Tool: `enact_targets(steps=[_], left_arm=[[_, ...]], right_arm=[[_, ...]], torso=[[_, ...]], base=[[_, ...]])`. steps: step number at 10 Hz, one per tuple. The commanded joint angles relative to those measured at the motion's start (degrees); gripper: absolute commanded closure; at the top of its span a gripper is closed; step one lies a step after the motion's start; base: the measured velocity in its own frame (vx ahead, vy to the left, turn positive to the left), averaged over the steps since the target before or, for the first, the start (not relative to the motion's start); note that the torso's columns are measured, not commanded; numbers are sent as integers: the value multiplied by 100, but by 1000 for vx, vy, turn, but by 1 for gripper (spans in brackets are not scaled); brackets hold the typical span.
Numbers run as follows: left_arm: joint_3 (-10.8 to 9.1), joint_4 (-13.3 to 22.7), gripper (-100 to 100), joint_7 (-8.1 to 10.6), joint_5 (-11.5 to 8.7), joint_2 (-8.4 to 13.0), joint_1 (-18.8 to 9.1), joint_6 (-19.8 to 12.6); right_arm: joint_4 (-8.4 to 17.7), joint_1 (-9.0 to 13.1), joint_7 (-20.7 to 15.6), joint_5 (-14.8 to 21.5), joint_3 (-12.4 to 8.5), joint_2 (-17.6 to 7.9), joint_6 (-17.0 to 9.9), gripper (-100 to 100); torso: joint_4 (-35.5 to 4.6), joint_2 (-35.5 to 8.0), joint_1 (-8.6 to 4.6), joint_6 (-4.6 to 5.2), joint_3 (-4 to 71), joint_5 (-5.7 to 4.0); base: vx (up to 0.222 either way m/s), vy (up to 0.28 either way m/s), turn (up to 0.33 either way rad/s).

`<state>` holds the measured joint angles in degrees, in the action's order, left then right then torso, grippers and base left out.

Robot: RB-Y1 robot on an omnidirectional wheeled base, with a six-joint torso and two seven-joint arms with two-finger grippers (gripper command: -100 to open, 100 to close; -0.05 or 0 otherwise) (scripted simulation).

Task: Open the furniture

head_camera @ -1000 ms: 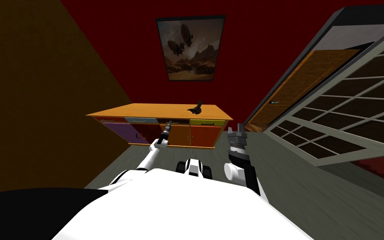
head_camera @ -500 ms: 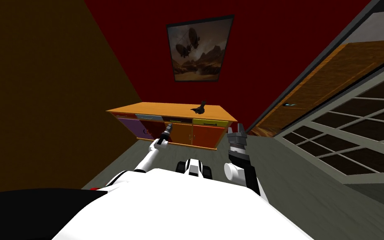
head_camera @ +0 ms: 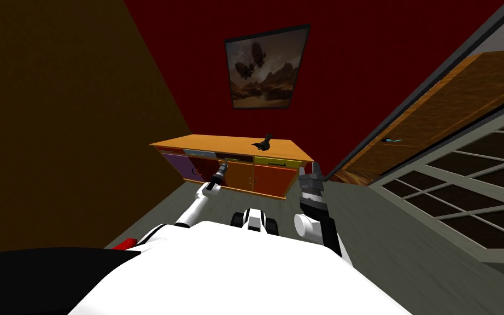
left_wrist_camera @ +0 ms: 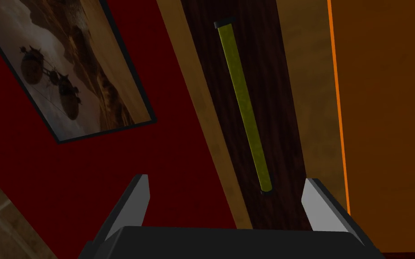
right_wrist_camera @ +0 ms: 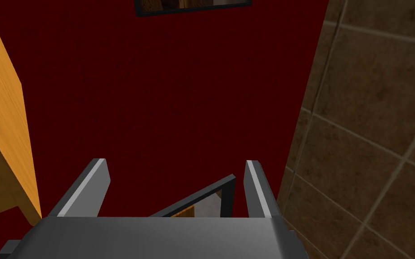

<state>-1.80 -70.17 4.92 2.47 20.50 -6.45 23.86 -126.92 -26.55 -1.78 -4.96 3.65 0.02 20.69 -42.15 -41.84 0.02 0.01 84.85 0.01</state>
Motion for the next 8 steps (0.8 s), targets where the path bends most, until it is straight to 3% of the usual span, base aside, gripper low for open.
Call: enact_targets(steps=[1, 3, 4, 5, 8], left_arm=[[-21, 95, -100, -44, 6, -54, -26, 2], [-34, 18, -100, 7, -13, 25, -113, -157], [-26, 37, -100, -20, -4, -11, -42, -50], [-28, 31, 100, -14, -5, -7, -48, -68], [20, -68, 100, 48, -12, 58, -11, -118]], right_arm=[[0, 0, 0, 0, 0, 0, 0, 0], [0, 1, 0, 0, 0, 0, 0, 0], [0, 1, 0, 0, 0, 0, 0, 0], [0, 2, 0, 0, 0, 0, 0, 0], [1, 5, 0, 0, 0, 0, -1, 0]], torso=[[-4, -16, -6, 0, -10, -2], [-19, -72, 2, -2, -43, 0], [-23, -72, 3, 0, -46, 0], [-20, -71, 2, -2, -44, 0], [-27, -87, -1, 0, -55, -2]], base=[[187, -29, -26], [88, -11, -20], [54, -4, -10], [10, -1, 2], [-144, 5, 25]])
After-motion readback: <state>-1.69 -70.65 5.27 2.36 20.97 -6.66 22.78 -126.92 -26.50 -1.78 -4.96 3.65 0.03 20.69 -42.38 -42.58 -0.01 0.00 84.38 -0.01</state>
